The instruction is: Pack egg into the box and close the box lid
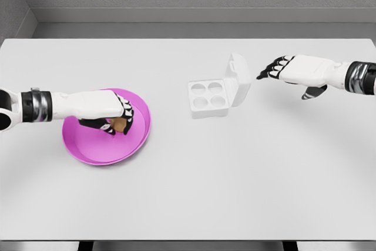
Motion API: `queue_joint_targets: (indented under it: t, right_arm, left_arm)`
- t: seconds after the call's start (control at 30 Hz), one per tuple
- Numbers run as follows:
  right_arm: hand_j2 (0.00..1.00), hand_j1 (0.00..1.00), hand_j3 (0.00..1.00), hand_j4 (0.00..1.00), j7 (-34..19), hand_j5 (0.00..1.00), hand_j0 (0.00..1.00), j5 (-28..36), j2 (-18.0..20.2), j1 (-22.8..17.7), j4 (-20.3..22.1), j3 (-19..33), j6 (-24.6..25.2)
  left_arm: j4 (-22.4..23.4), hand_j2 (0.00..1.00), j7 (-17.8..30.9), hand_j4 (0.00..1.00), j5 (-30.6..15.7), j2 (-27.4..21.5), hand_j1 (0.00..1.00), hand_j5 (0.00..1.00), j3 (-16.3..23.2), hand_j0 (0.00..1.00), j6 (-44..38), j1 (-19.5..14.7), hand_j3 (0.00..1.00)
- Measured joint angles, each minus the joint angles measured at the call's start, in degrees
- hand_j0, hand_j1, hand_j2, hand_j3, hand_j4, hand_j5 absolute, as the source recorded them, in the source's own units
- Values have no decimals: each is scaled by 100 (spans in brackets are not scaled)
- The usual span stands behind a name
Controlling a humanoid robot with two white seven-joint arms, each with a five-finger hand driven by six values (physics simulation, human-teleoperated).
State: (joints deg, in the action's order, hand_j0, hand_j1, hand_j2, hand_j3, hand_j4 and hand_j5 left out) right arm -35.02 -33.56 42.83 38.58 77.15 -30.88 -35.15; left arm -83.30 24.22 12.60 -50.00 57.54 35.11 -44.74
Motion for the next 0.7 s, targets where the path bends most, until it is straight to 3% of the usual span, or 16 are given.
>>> queue_joint_targets:
  t: [0.37,0.6,0.7]
  right_arm:
    - [100,100,100,100,0,100,100,21,16,0,48,1,0]
    - [100,100,100,100,0,100,100,27,24,9,93,1,0]
    - [100,100,100,100,0,100,100,27,25,0,96,0,0]
  left_arm:
    - [840,29,-24,29,-177,989,29,29,-99,29,1,-439,29]
    - [1128,29,-17,29,-170,1866,29,29,-124,29,3,-756,29]
    - [1503,29,5,29,-142,2419,29,29,-119,29,6,-984,29]
